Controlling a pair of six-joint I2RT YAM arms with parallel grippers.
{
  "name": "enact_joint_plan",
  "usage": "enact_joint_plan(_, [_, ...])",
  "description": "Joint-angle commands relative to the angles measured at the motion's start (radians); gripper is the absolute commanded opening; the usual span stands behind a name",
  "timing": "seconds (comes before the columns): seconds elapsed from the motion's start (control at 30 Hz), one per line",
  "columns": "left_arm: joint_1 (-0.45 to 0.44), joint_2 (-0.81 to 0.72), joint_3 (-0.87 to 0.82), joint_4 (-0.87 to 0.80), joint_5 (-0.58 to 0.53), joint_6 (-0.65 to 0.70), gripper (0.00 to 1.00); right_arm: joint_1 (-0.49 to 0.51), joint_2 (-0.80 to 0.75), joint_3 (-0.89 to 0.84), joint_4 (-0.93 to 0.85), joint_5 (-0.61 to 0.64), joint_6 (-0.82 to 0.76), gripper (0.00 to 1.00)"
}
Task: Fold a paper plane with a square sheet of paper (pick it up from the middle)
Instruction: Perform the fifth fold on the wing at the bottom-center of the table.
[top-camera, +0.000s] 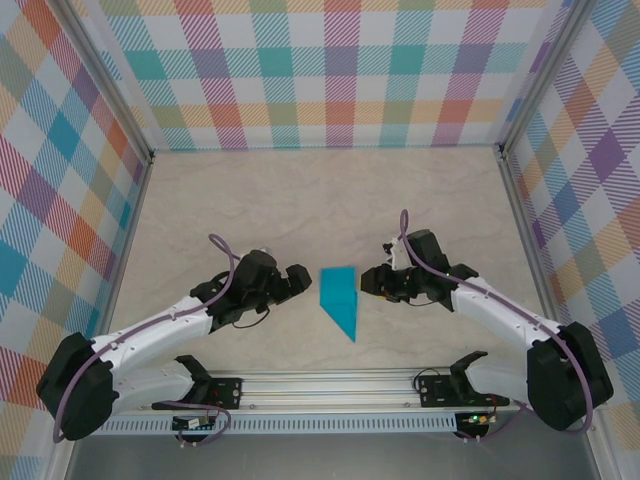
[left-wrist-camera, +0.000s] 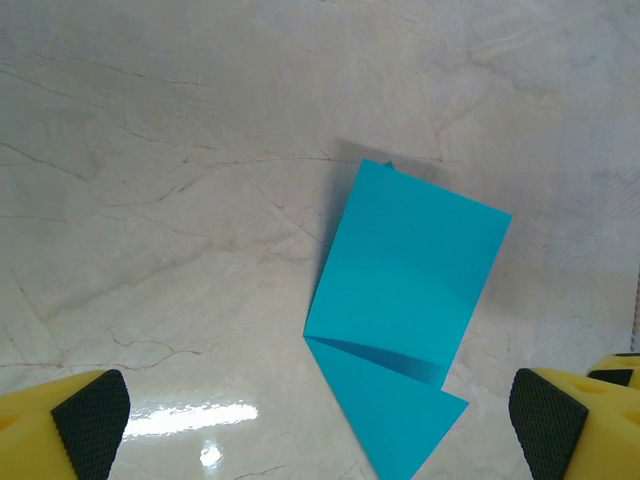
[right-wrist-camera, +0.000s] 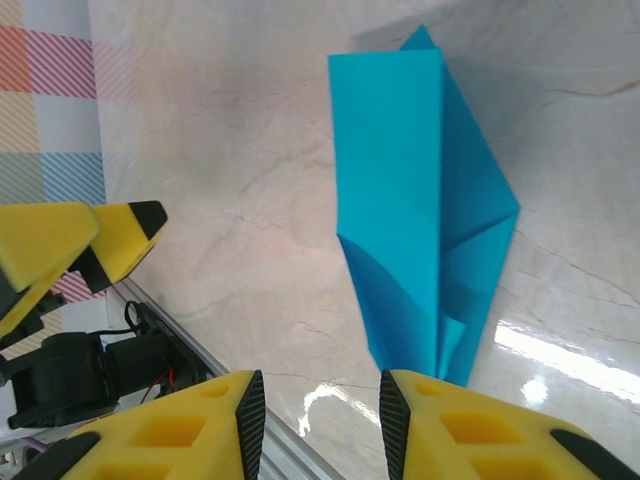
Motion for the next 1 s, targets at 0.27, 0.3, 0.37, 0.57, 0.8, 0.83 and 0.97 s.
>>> enact_joint_plan(0.27, [0.023, -0.095, -0.027, -0.108, 0.003, 0.009, 1.0, 0.065, -0.02, -0.006, 0.044, 0.048, 0.044, 0.36])
enact_joint_plan(0.3, [0.024, -0.093, -0.028, -0.099, 0.007, 0.016, 1.0, 0.076, -0.013, 0.001, 0.045, 0.052, 0.04, 0.35])
enact_joint_plan(0.37, [0.024, -0.083, -0.011, -0.109, 0.006, 0.025, 1.0, 0.099, 0.01, 0.017, 0.039, 0.071, 0.018, 0.32])
enact_joint_plan(0.57, [0.024, -0.114, -0.059, -0.098, -0.012, -0.013, 1.0, 0.109, 0.042, 0.036, 0.041, 0.115, 0.034, 0.26])
enact_joint_plan(0.8, [0.027, -0.112, -0.035, -0.117, -0.003, 0.021, 1.0, 0.139, 0.086, 0.068, 0.042, 0.102, 0.034, 0.25])
enact_joint_plan(0.83, [0.027, -0.115, -0.041, -0.11, -0.009, 0.009, 1.0, 0.144, 0.091, 0.081, 0.037, 0.094, 0.03, 0.24])
enact_joint_plan(0.97, [0.035, -0.114, -0.055, -0.11, -0.015, -0.032, 1.0, 0.155, 0.059, 0.11, -0.043, 0.168, 0.003, 0.19])
